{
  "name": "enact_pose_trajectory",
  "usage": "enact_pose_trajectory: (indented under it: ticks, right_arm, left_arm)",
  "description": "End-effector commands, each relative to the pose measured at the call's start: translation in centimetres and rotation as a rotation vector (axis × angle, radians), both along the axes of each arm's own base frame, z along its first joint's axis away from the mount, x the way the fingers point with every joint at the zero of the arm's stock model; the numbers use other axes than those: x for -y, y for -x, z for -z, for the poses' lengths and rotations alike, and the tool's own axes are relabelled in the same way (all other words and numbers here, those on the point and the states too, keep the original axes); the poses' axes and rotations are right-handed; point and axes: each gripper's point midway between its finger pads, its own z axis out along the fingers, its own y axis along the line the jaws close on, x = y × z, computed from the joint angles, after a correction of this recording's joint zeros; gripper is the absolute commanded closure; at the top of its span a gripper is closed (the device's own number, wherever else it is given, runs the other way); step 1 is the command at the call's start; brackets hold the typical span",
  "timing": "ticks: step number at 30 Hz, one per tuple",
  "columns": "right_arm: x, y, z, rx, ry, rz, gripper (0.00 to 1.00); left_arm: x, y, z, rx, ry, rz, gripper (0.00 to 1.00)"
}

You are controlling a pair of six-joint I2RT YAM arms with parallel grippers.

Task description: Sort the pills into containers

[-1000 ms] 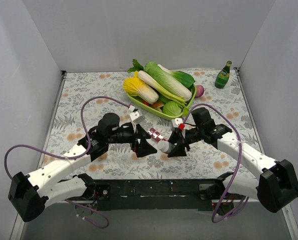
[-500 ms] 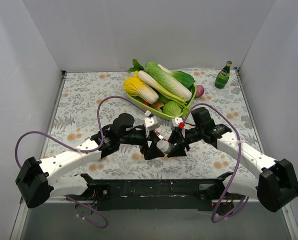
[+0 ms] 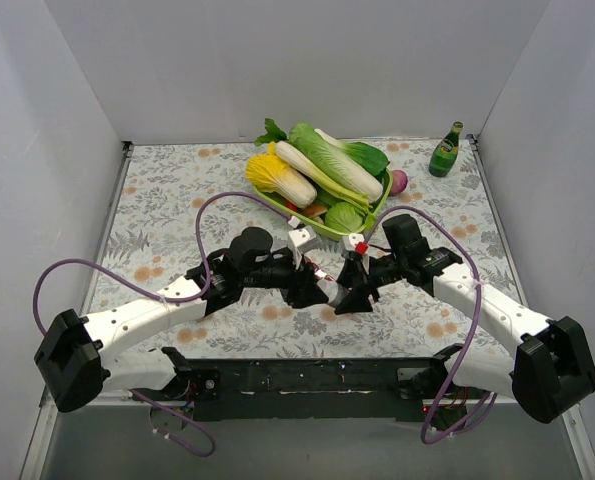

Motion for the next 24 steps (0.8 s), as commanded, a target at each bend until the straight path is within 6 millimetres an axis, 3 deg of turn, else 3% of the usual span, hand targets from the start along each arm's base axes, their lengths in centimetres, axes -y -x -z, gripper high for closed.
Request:
enact_pose_trajectory:
  ticks: [1,2,9,13,15,16,18,19,21,24]
  right_arm:
    - [-0.4,-1.2,-0.8,0.096,-0.021,0.015,0.97]
    - [-0.4,-1.4,-0.8,0.096,-0.016,0.028,0.98]
    - [0.1,-4.1,0.2,0.161,0.059,0.177,0.98]
    - [0.3,-4.9,0.4,0.175,0.073,0.219,0.98]
    - [0.2,-4.9,0.4,0.17,0.067,0.217,0.98]
    - [0.2,-4.8,0.3,0.167,0.065,0.216,0.98]
    - [0.2,-4.7,0.2,0.164,0.059,0.209,0.99]
    - [0.2,-4.6,0.2,0.162,0.056,0.208,0.98]
    - [0.3,-4.4,-0.1,0.157,0.043,0.201,0.98]
    - [0.3,-4.1,-0.2,0.146,0.026,0.187,0.98]
  left_arm:
    - [0.6,-1.4,-2.1,-0.174,0.022,-0.171,1.0]
    - [0.9,-1.2,-2.8,-0.24,0.03,-0.189,1.0]
    - [0.4,-1.1,-1.4,-0.815,0.062,-0.543,1.0]
    - [0.0,-1.6,-1.0,-1.01,0.05,-0.707,1.0]
    - [0.6,-1.7,-2.5,-1.025,0.113,-0.678,1.0]
    - [0.9,-1.7,-2.9,-1.032,0.132,-0.663,0.91]
    - [1.4,-1.6,-3.7,-1.01,0.147,-0.608,0.63]
    - [1.6,-1.4,-4.0,-0.958,0.141,-0.564,0.37]
    - [1.8,-0.7,-4.4,-0.932,0.135,-0.498,0.2]
    - [1.0,0.1,-3.5,-0.845,0.116,-0.434,0.07]
